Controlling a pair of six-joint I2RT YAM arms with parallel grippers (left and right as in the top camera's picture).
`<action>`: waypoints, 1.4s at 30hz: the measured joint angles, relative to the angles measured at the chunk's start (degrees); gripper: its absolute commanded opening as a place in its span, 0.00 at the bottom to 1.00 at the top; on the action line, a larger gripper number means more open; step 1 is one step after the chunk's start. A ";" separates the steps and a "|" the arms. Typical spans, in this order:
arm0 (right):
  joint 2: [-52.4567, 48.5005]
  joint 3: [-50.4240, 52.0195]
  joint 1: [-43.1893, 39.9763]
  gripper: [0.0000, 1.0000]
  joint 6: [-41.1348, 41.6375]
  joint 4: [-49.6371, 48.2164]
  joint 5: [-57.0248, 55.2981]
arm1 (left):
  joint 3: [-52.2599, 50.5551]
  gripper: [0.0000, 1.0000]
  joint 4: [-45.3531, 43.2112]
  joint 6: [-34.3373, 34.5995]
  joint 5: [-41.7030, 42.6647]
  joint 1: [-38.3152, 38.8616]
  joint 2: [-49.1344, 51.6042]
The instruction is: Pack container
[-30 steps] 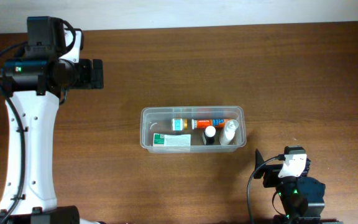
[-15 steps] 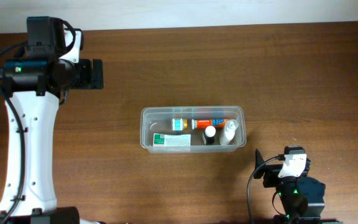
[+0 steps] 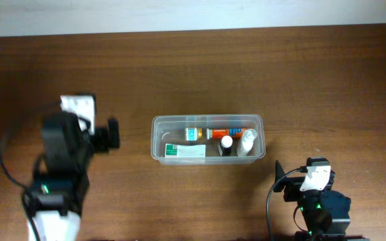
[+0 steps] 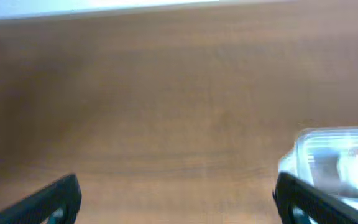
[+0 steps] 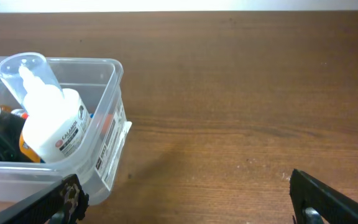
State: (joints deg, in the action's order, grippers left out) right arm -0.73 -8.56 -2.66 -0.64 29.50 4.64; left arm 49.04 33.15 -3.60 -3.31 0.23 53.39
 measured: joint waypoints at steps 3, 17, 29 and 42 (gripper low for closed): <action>0.00 0.00 0.00 0.98 -0.07 0.00 0.02 | -9.75 1.00 -0.81 -0.02 1.62 0.00 -8.15; 0.00 0.00 0.00 0.98 -0.07 0.02 0.02 | -31.01 1.00 -1.46 0.04 5.60 0.00 -43.52; 0.00 0.00 0.00 0.98 -0.04 0.02 0.02 | -40.72 1.00 -8.00 0.20 7.23 0.02 -52.24; 0.00 0.00 0.00 0.98 -0.02 0.00 0.02 | -41.33 1.00 -9.88 0.22 7.43 0.02 -52.24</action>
State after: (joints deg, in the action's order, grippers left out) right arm -0.73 -8.56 -2.66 -0.67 29.50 4.67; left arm 7.70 23.27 -3.38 4.12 0.25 1.15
